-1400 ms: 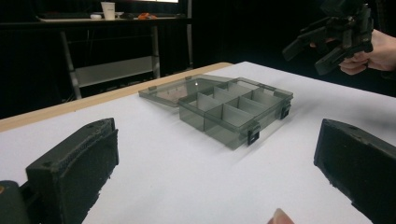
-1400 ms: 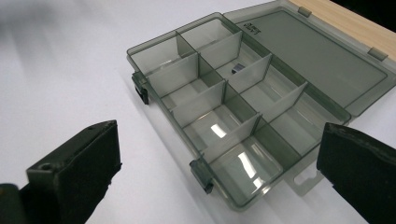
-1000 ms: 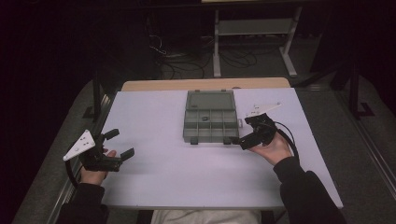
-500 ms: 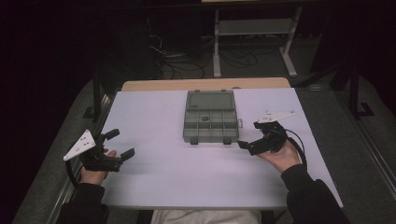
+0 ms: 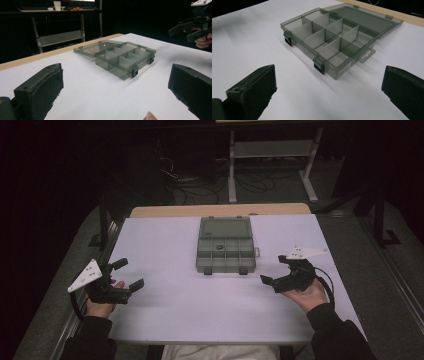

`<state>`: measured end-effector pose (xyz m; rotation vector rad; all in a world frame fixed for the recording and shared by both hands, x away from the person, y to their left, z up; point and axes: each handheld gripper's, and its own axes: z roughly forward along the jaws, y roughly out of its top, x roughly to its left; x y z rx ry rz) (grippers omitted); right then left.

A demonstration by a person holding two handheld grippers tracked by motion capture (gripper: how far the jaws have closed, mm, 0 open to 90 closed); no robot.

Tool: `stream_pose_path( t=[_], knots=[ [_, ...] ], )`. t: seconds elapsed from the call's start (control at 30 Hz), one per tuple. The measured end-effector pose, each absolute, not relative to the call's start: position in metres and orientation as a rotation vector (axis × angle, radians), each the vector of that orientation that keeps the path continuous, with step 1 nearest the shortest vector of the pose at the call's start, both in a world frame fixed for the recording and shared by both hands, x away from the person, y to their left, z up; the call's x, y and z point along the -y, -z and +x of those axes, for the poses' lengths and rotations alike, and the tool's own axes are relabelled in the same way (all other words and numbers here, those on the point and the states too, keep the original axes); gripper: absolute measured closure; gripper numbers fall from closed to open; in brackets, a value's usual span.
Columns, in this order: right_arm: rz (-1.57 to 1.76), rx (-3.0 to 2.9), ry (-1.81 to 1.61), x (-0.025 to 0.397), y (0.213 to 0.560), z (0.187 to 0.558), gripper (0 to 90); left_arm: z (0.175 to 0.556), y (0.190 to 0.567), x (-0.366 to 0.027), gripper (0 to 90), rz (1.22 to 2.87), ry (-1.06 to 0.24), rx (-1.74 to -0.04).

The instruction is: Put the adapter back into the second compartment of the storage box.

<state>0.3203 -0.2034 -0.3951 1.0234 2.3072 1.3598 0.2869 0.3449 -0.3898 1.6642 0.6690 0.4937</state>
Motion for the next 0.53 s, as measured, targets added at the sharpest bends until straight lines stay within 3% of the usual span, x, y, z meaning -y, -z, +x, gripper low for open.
stream_pose_path(
  t=[0.53],
  knots=[
    [1.061, -2.212, -1.414, 0.223, 0.408, 0.301, 0.0, 0.287, 0.389, -0.344, 0.0, 1.666, -0.493, -0.666]
  ],
)
